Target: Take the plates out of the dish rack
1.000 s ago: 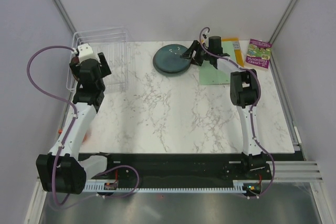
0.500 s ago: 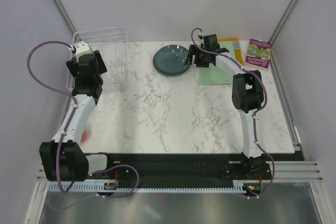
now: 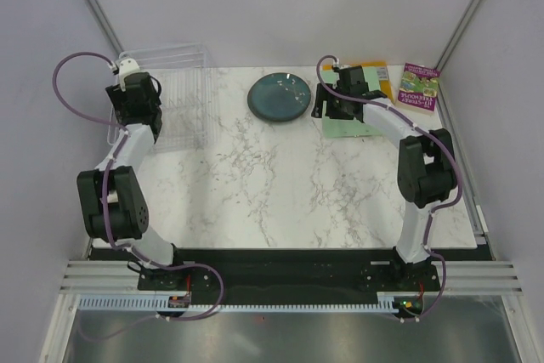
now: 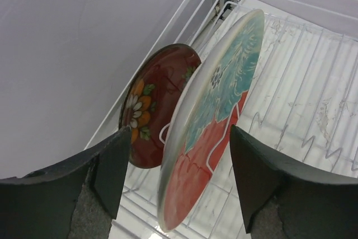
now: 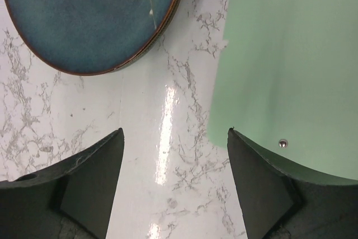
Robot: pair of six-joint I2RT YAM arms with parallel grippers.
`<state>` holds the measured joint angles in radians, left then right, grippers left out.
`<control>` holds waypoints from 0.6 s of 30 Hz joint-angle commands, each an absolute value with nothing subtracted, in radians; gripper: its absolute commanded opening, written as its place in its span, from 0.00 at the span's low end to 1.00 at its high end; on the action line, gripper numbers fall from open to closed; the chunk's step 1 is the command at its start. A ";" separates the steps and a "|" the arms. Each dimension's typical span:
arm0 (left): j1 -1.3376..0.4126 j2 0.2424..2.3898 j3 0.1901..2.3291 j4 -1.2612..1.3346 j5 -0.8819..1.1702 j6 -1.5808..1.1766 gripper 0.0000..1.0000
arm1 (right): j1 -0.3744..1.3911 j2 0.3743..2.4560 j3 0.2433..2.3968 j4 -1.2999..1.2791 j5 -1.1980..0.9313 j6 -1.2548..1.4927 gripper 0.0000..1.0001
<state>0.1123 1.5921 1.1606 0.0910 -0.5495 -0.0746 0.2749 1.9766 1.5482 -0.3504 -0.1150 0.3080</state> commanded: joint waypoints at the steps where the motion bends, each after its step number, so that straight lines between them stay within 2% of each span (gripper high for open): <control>1: 0.115 1.652 1.206 0.254 -0.575 -0.002 0.71 | 0.278 1.910 1.496 -0.282 -0.130 0.293 0.81; 2: 0.117 1.681 1.210 0.270 -0.578 -0.002 0.67 | 0.279 1.904 1.491 -0.281 -0.139 0.299 0.81; 3: 0.115 1.693 1.230 0.270 -0.593 -0.002 0.56 | 0.281 1.901 1.482 -0.272 -0.146 0.299 0.81; 4: 0.115 1.706 1.238 0.271 -0.598 -0.002 0.51 | 0.281 1.901 1.477 -0.270 -0.149 0.302 0.81; 6: 0.117 1.736 1.255 0.276 -0.603 -0.002 0.42 | 0.281 1.893 1.467 -0.270 -0.153 0.301 0.81; 8: 0.117 1.753 1.267 0.275 -0.603 0.041 0.23 | 0.282 1.882 1.453 -0.271 -0.146 0.301 0.81; 9: 0.117 1.756 1.270 0.275 -0.607 0.041 0.02 | 0.282 1.876 1.448 -0.270 -0.146 0.299 0.81; 18: 0.115 1.720 1.281 0.290 -0.652 0.084 0.02 | 0.287 1.835 1.391 -0.267 -0.141 0.299 0.80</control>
<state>0.0959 1.7256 1.2282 0.1673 -0.5514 0.1440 0.2794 1.9045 1.4128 -0.2981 -0.1345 0.3069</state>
